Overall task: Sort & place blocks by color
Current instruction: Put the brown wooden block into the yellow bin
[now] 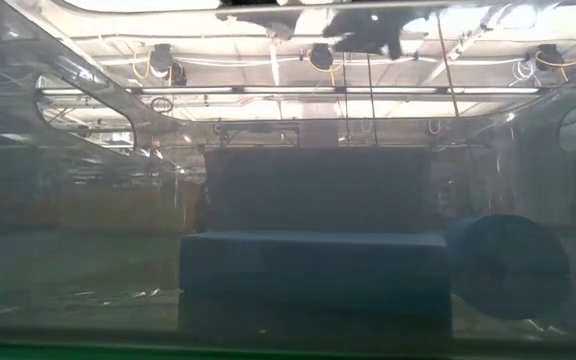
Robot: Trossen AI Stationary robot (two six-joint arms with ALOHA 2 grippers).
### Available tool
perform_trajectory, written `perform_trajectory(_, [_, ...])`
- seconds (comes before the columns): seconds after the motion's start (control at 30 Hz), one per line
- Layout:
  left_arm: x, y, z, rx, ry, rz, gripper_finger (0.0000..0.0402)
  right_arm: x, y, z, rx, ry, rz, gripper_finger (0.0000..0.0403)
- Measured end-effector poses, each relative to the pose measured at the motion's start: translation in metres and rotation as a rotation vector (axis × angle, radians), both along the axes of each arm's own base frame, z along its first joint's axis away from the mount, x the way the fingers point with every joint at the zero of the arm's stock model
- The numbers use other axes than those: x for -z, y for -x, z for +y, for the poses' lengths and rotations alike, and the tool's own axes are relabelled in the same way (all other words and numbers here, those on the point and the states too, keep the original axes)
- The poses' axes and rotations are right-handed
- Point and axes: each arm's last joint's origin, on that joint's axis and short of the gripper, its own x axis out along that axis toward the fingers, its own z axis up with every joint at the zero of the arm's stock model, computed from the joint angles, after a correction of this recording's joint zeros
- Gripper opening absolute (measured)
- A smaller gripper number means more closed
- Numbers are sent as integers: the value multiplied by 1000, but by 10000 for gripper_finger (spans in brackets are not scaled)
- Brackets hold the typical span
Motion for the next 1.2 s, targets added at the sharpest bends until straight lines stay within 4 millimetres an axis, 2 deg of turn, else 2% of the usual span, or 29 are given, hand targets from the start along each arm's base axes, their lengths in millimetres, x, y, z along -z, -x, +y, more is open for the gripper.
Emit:
perform_trajectory(0.2, [18,10,13,-66,62,176,61,9,29,9,28,-240,147,207])
perform_trajectory(0.43, [45,44,35,-280,274,462,61,37,47,25,3,-677,337,199])
perform_trajectory(0.67, [61,79,51,-402,416,749,68,74,57,41,40,-836,479,199])
perform_trajectory(0.83, [82,95,57,-379,569,828,71,99,65,56,-8,-1062,585,199])
perform_trajectory(0.97, [114,106,59,-394,685,878,71,112,70,72,-55,-1182,671,199])
perform_trajectory(1.1, [145,109,59,-443,723,805,72,114,73,87,-110,-1205,725,198])
perform_trajectory(1.2, [157,108,59,-439,748,751,73,114,74,95,-153,-1229,752,198])
